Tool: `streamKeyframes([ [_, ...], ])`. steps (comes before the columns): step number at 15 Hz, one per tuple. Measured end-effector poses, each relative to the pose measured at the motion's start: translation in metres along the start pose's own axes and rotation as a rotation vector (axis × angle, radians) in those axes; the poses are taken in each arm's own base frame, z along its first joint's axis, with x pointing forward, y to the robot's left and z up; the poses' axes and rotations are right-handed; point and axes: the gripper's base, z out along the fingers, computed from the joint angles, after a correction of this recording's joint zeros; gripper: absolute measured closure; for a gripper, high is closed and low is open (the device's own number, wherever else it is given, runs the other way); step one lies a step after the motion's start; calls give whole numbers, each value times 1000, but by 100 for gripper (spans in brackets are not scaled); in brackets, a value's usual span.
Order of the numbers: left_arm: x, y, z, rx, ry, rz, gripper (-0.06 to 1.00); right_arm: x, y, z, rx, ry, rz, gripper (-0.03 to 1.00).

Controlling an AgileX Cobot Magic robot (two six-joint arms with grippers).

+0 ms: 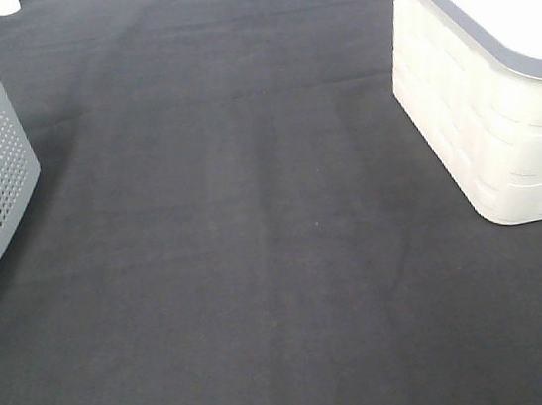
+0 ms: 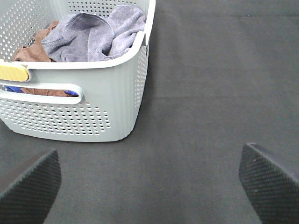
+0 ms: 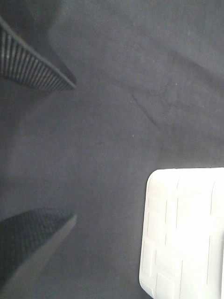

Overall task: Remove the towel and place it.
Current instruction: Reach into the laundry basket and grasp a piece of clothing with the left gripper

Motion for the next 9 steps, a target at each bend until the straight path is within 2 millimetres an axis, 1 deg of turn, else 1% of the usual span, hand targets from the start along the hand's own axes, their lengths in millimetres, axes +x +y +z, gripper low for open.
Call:
streamKeyframes([
  [9, 0, 0, 0, 0, 0, 0, -3, 0, 0, 0, 0, 0, 0, 28],
])
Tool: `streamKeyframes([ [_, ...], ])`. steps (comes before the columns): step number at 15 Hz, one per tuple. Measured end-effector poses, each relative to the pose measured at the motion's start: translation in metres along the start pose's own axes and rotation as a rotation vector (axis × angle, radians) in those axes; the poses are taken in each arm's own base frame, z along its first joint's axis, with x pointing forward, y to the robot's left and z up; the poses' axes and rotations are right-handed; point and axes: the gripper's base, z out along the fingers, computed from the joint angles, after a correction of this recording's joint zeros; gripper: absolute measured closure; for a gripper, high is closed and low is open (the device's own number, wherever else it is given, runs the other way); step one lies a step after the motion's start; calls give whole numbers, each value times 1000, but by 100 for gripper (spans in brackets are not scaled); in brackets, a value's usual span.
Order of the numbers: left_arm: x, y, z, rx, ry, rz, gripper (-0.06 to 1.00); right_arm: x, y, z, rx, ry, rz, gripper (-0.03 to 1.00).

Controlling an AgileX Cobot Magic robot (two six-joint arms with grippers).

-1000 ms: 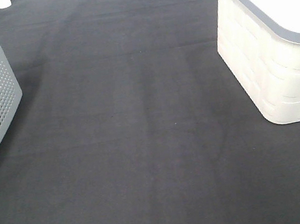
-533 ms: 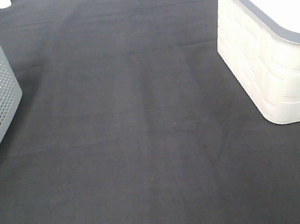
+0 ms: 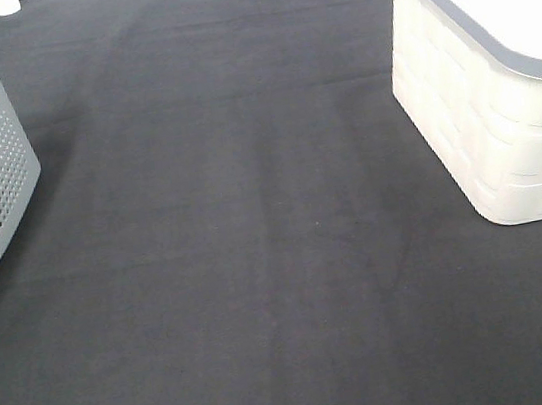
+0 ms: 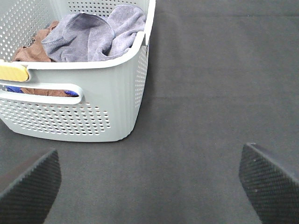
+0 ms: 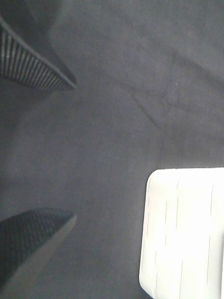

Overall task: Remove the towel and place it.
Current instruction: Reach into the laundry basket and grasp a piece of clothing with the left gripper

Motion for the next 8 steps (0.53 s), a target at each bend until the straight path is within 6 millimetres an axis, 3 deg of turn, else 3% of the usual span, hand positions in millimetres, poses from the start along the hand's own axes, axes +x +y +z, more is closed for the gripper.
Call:
streamKeyframes([
  [3, -13, 0, -8, -1, -18, 49, -3, 0, 0, 0, 0, 0, 0, 28],
  [6, -58, -2, -8, 5, 54, 79, -3, 0, 0, 0, 0, 0, 0, 28],
  [8, -92, -4, 3, 20, 134, 74, -3, 0, 0, 0, 0, 0, 0, 28],
])
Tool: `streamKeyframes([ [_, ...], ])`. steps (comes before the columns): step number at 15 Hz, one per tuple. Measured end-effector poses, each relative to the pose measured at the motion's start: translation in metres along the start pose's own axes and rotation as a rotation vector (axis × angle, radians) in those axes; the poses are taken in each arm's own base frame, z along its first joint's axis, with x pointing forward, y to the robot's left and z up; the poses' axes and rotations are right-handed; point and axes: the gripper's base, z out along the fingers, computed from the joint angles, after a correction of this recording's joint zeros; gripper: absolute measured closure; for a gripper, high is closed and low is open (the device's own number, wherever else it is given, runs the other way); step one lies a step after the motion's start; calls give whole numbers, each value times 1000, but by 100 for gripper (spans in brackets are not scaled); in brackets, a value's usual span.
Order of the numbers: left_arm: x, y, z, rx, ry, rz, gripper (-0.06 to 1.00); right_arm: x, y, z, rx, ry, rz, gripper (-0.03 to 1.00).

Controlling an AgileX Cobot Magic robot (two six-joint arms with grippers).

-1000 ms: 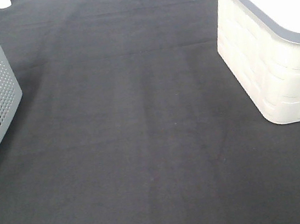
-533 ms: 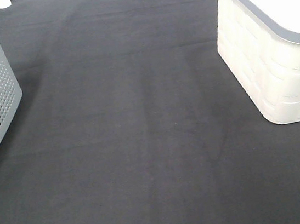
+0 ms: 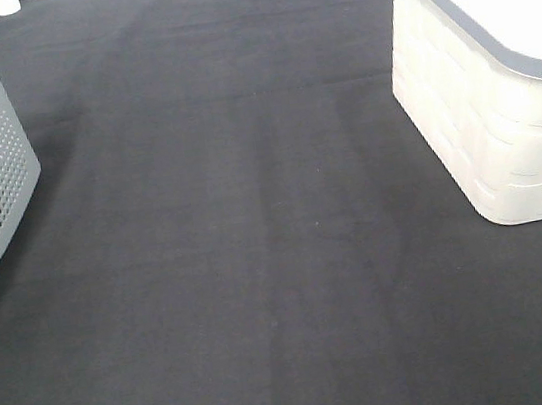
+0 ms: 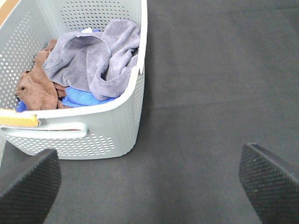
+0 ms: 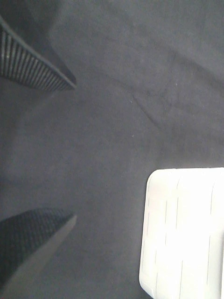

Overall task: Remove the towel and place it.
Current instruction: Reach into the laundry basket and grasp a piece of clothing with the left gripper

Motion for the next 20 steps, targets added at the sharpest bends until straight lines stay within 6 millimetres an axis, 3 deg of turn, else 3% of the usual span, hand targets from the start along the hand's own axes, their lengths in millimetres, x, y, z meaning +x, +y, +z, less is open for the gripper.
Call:
streamKeyframes([
  [3, -52, 3, 23, 13, 135, 71, -3, 0, 0, 0, 0, 0, 0, 28],
  [5, -86, 5, 48, 29, 207, 168, -3, 0, 0, 0, 0, 0, 0, 28],
  [10, -143, 9, 141, 108, 381, 437, -3, 0, 0, 0, 0, 0, 0, 28],
  [12, -151, 10, 174, 170, 427, 641, -3, 0, 0, 0, 0, 0, 0, 28],
  [15, -151, 20, 222, 238, 441, 810, -3, 0, 0, 0, 0, 0, 0, 28],
  [20, -135, 85, 266, 211, 461, 879, -3, 0, 0, 0, 0, 0, 0, 28],
])
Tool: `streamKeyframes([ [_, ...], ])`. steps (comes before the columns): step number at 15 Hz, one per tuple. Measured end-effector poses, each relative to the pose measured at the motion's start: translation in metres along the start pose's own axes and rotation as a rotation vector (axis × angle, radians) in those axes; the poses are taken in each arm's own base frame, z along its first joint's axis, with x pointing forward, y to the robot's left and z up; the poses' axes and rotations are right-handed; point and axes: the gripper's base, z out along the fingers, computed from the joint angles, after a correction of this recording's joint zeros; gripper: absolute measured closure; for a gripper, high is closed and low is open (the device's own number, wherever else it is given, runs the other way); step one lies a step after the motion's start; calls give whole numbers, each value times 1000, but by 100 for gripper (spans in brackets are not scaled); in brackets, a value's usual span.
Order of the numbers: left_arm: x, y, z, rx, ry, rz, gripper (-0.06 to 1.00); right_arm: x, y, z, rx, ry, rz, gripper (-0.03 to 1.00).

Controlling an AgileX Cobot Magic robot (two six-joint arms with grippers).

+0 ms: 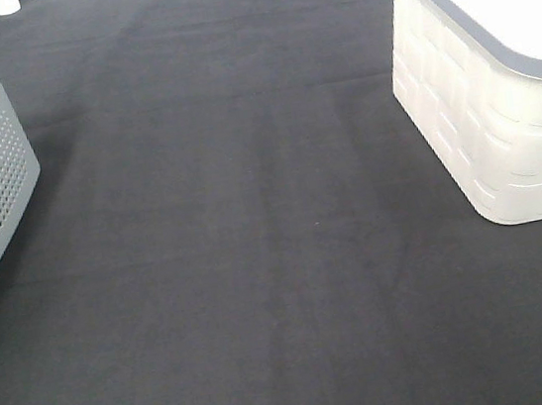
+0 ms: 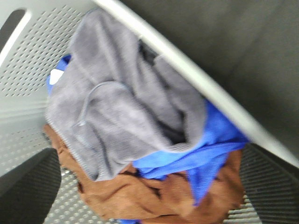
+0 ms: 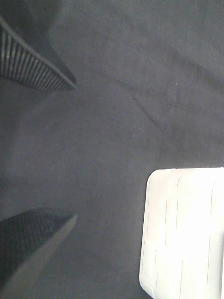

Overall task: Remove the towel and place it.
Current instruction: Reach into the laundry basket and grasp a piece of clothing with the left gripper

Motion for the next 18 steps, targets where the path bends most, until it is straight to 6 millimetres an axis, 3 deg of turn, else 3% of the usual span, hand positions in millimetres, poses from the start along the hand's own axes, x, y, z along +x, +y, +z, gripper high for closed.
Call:
streamKeyframes([
  [2, 14, 12, 24, 0, 34, -20, -3, 0, 0, 0, 0, 0, 0, 28],
  [7, 19, 33, 91, -102, 44, 23, -3, 0, 0, 0, 0, 0, 0, 28],
  [10, 21, 37, 115, -128, 41, 52, 0, 0, 0, 0, 0, 0, 0, 28],
  [12, 20, 39, 128, -142, 38, 62, 8, 0, 0, 0, 0, 0, 0, 28],
  [18, -1, 38, 168, -96, 15, 89, 14, 0, 0, 0, 0, 0, 0, 28],
])
